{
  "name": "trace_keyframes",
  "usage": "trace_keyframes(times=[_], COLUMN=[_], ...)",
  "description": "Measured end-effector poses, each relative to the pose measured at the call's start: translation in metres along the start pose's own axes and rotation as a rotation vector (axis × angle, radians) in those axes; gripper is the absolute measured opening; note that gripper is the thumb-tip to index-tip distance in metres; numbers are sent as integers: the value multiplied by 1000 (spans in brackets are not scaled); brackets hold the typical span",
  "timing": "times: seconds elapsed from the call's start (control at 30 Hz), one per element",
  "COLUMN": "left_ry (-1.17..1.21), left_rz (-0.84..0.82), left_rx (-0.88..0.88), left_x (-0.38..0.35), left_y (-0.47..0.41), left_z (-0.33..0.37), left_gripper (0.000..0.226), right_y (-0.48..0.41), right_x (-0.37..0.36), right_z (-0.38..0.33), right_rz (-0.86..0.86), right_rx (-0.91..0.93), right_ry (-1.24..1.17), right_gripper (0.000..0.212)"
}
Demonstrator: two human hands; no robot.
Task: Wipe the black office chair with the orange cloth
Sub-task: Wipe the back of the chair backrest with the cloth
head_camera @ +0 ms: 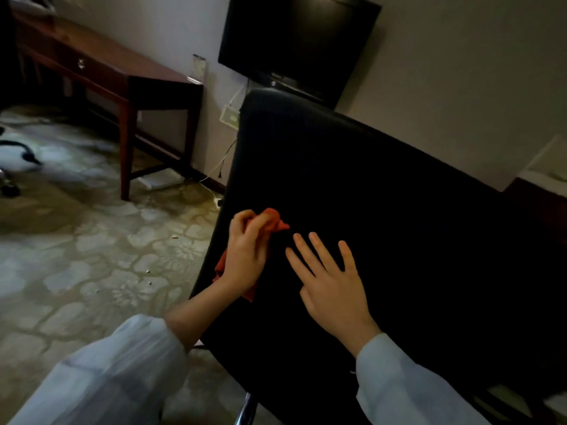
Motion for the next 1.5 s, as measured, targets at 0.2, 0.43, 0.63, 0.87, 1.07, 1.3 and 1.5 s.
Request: trace_keyframes(times=[0.2, 0.43, 0.63, 0.87, 1.07, 1.3, 1.5], left_ry=[268, 455, 344, 234, 323, 586, 610], left_rz=[362, 323, 396, 346, 289, 195, -19], left_rx=[461, 585, 265, 558, 760, 601, 333], left_x=[22, 0, 11, 22, -7, -11, -16], left_y=[-6, 17, -53, -63, 15, 23, 25], left_z=[-54, -65, -23, -112, -149, -105, -66], left_gripper=[26, 22, 28, 26, 19, 22, 32], right_y=[-54, -73, -86, -91, -100, -106, -109], right_x=[-4, -22, -27, -34, -36, -43, -41], right_z=[-11, -22, -25, -36, -40, -43, -45], right_rz=[13, -20, -66, -110, -142, -187, -236], right_rx=[28, 60, 56, 30, 31, 10, -8], right_ry=[62, 255, 286, 186, 226, 220, 333], right_gripper=[69, 68, 64, 71, 73, 80, 73])
Point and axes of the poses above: each hand's wrist, its own y-axis away from the middle knuckle, its own x-axis out of the back of the hand, z = x × y, the point moved 4 cm from there along -y, towards the middle knuckle, and after that the axes turned 11 degrees about -z, right-handed, at the moved point
